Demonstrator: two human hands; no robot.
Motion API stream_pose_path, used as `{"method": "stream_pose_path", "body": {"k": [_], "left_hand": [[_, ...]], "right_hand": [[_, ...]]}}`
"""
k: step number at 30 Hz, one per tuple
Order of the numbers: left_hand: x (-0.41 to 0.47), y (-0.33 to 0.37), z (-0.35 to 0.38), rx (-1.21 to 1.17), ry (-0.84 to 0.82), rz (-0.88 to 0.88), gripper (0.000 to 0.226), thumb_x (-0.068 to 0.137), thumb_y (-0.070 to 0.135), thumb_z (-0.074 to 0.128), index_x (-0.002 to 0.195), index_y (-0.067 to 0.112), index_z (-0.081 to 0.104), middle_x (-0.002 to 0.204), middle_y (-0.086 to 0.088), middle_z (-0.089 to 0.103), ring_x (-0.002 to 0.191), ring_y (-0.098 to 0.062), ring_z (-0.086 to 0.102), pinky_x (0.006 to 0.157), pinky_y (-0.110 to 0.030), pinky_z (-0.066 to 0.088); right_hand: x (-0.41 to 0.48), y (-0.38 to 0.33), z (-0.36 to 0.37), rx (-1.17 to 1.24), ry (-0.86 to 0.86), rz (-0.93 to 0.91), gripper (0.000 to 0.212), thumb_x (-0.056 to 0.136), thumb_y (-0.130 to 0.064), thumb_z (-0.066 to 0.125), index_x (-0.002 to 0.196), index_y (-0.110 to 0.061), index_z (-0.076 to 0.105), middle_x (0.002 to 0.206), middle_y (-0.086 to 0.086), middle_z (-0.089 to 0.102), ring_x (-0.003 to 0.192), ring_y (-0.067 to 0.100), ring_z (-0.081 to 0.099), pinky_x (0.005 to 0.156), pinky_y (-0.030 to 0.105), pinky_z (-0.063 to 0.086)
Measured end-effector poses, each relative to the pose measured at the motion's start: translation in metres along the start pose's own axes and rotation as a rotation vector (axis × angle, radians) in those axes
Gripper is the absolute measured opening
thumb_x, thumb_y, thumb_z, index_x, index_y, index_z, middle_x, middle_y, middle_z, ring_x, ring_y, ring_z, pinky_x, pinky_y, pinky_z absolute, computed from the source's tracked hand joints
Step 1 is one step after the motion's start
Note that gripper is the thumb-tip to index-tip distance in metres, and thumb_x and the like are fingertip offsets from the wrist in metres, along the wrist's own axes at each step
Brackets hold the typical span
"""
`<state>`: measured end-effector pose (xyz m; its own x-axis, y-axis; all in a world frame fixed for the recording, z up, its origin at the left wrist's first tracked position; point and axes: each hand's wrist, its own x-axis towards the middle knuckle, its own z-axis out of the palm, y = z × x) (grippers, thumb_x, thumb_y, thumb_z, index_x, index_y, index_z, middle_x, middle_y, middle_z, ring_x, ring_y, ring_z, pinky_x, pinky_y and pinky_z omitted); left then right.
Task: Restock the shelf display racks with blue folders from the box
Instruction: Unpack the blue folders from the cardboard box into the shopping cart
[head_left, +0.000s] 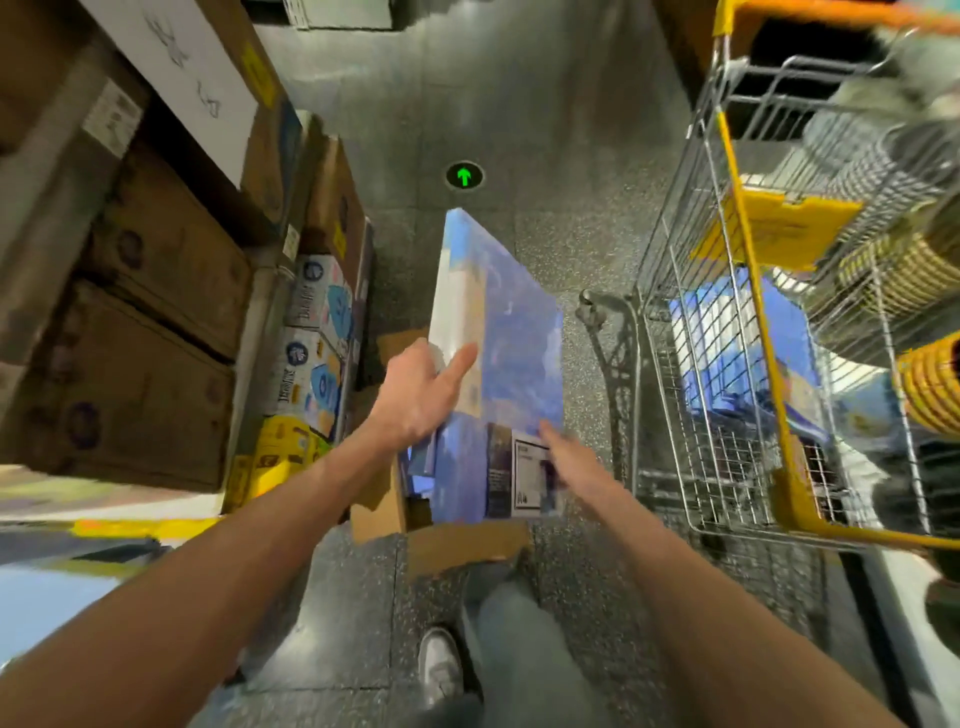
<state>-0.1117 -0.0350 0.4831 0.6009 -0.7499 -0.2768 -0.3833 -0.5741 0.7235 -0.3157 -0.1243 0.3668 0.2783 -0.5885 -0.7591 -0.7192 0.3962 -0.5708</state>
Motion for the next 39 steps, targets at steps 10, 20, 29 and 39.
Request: {"method": "stream_pose_path", "body": {"k": [10,20,29,39], "left_hand": [[-0.088,0.033,-0.031,-0.164,-0.026,0.128,0.045,0.097,0.059,0.051,0.077,0.019,0.056,0.082,0.001,0.067,0.078,-0.017,0.063,0.070,-0.033,0.044],[-0.134,0.085,0.001,-0.338,-0.178,0.253,0.012,0.096,0.043,0.064,0.091,0.033,0.060,0.102,0.006,0.072,0.098,-0.018,0.070,0.090,-0.042,0.056],[-0.133,0.161,0.071,-0.319,-0.327,0.214,0.037,0.099,0.041,0.059,0.124,0.016,0.046,0.114,0.000,0.062,0.104,-0.021,0.065,0.085,-0.039,0.056],[-0.119,0.266,0.198,-0.213,-0.278,0.282,0.021,0.103,0.030,0.054,0.096,0.012,0.065,0.092,-0.006,0.072,0.082,-0.025,0.070,0.066,-0.048,0.057]], "right_hand": [[-0.125,0.023,-0.032,0.538,0.166,-0.027,0.057,0.080,-0.054,0.075,0.113,-0.010,0.059,0.108,0.018,0.072,0.088,0.031,0.073,0.068,0.040,0.061],[-0.189,0.051,-0.079,0.744,0.506,-0.140,0.036,0.084,-0.037,0.078,0.089,-0.009,0.057,0.096,0.022,0.073,0.080,0.035,0.072,0.072,0.049,0.062],[-0.213,0.087,-0.166,0.795,0.664,-0.137,0.029,0.084,-0.036,0.078,0.082,-0.012,0.062,0.092,0.014,0.075,0.080,0.033,0.074,0.072,0.047,0.062],[-0.174,0.137,-0.306,0.732,0.697,-0.042,0.031,0.094,-0.032,0.066,0.075,-0.010,0.056,0.076,0.009,0.061,0.059,0.019,0.059,0.049,0.025,0.050]]}}
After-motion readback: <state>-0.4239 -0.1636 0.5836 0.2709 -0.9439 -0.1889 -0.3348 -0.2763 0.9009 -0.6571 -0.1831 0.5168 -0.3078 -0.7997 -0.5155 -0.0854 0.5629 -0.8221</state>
